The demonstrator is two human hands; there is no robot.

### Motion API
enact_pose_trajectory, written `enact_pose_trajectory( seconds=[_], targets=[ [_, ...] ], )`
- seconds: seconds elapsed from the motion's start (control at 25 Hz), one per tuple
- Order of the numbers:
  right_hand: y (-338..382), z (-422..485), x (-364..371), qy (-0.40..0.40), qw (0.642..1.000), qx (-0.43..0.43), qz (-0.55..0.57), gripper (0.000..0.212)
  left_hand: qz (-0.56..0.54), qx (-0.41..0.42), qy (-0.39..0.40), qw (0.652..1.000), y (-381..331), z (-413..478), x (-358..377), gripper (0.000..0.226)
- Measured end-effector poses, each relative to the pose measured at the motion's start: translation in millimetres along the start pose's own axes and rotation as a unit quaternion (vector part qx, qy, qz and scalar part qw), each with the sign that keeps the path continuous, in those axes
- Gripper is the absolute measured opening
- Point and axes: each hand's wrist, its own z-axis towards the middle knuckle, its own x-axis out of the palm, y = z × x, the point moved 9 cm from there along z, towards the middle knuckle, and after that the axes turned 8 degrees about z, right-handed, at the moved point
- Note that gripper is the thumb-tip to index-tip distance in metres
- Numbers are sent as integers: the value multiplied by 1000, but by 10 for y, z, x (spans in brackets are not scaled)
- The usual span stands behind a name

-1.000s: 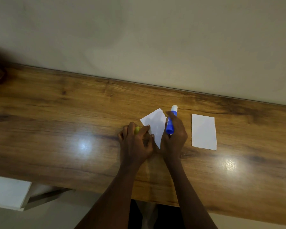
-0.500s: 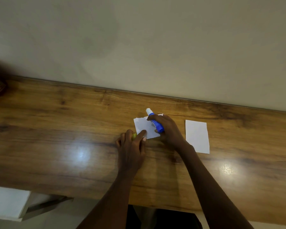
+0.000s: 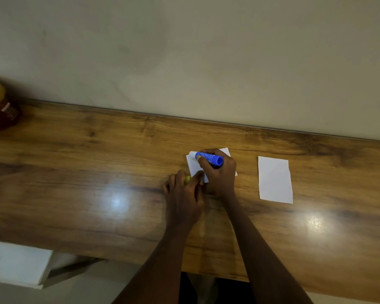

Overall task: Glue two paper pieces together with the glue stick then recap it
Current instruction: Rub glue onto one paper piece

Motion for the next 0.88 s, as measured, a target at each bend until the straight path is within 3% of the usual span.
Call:
enact_pose_trajectory(
  seconds=[0.12,0.28,0.64,0.88],
  targets=[
    [-22,-3,62,29,999,3,-37,14,-10,0,7,1000,-4,-18,16,28],
    [-2,-2,14,2,999,-10,-39,10,-9,-2,10,1000,0,-13,26,28],
    [55,-99,-215,-151,987,-40,-49,16,-13,0,4,1000,2,-13,9,35],
    [-34,-140,-418,-263,963,4,-48,19,-19,-5,12,1000,20,-5,36,37]
  ],
)
